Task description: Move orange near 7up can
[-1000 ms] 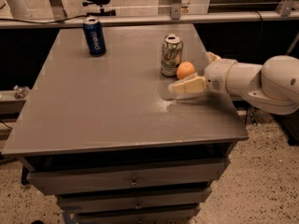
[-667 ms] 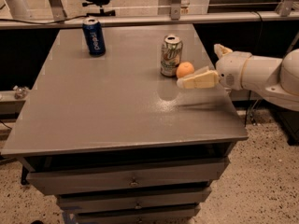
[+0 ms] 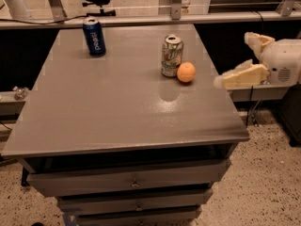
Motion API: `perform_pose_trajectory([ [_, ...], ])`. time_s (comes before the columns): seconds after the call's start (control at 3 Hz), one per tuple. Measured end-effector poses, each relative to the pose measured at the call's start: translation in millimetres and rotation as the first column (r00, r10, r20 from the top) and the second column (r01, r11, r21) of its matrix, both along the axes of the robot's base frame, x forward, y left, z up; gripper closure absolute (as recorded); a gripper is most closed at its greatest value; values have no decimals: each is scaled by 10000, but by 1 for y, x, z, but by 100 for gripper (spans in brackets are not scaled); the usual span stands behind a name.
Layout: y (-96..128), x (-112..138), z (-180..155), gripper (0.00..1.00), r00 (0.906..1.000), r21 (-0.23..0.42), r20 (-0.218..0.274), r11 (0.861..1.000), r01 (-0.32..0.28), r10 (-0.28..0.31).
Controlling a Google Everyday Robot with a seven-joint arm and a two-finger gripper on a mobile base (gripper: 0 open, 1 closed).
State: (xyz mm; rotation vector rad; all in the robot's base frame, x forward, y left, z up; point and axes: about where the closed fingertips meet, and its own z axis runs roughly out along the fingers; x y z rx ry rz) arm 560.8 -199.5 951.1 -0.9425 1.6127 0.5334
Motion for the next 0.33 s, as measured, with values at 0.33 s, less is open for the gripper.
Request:
perform_pose_trajectory([
  [0.33, -35, -36, 17, 0, 9982, -227, -150, 9980, -584, 580],
])
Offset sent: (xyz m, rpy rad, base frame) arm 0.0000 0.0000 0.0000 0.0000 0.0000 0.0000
